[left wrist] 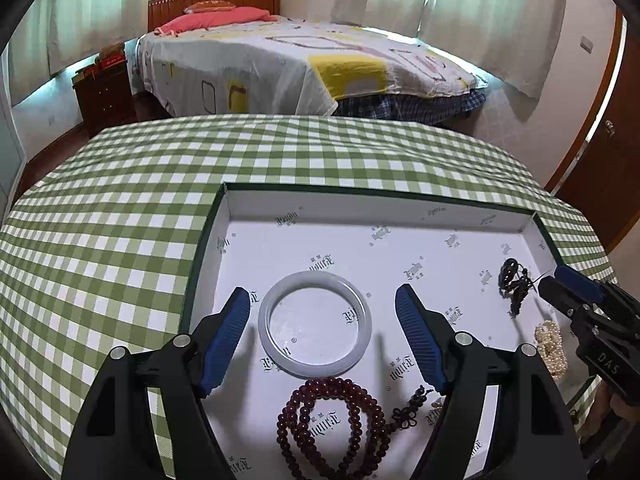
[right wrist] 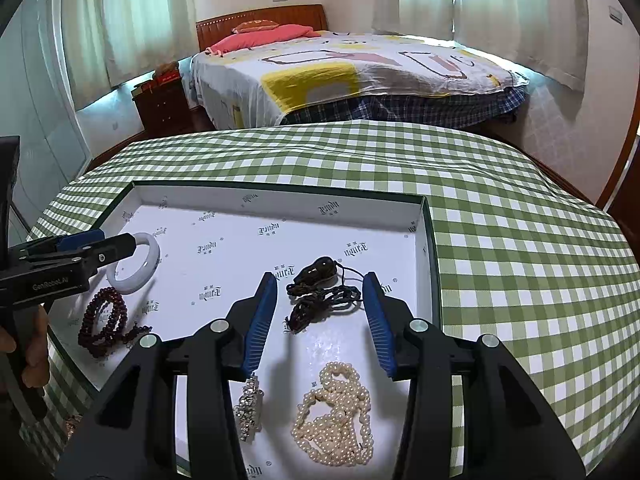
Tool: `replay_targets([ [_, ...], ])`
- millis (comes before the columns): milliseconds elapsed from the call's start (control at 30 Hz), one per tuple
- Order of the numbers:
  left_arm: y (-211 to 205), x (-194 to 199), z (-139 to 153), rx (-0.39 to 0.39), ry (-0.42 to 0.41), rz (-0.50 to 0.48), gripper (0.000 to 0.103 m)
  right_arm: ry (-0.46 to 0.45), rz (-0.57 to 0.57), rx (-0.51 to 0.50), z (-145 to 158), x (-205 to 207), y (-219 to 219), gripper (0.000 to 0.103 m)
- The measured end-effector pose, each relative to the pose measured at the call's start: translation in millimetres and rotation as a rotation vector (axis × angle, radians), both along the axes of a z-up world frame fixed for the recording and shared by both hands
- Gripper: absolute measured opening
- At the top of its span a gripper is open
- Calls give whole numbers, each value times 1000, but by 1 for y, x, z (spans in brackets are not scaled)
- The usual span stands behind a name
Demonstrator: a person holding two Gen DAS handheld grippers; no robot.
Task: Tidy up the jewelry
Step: 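Carry the bangle and black charm into the green box and open both tools, then move both tools back over the loose jewelry on the tablecloth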
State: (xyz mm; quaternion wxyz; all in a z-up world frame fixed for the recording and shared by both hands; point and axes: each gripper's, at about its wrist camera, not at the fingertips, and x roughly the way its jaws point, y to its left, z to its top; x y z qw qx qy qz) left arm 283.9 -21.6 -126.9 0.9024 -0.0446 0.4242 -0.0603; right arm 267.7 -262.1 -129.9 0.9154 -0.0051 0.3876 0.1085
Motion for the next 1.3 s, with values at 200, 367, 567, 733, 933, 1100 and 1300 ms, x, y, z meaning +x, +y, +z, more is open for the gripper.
replay_targets([
  [200,4,-18,15,17,-68,7,73,-14,-5,16,9,-11,1,44],
  [367,11,-37,30,19,-120,22,73,-27,-8,27,19,-26,2,44],
  [567,21,-70,50,28,-197,43,73,-35,-19,45,27,-50,3,44],
  [733,27,-91,57,29,-223,53,73,-32,-40,58,28,-72,-1,44],
  [933,30,-115,51,43,-213,55,73,-23,-61,60,26,-98,-6,44],
  [1100,33,-138,37,33,-169,60,73,-13,-75,65,21,-121,-9,44],
  [1300,27,-166,15,25,-112,57,73,17,-84,67,8,-148,-9,44],
])
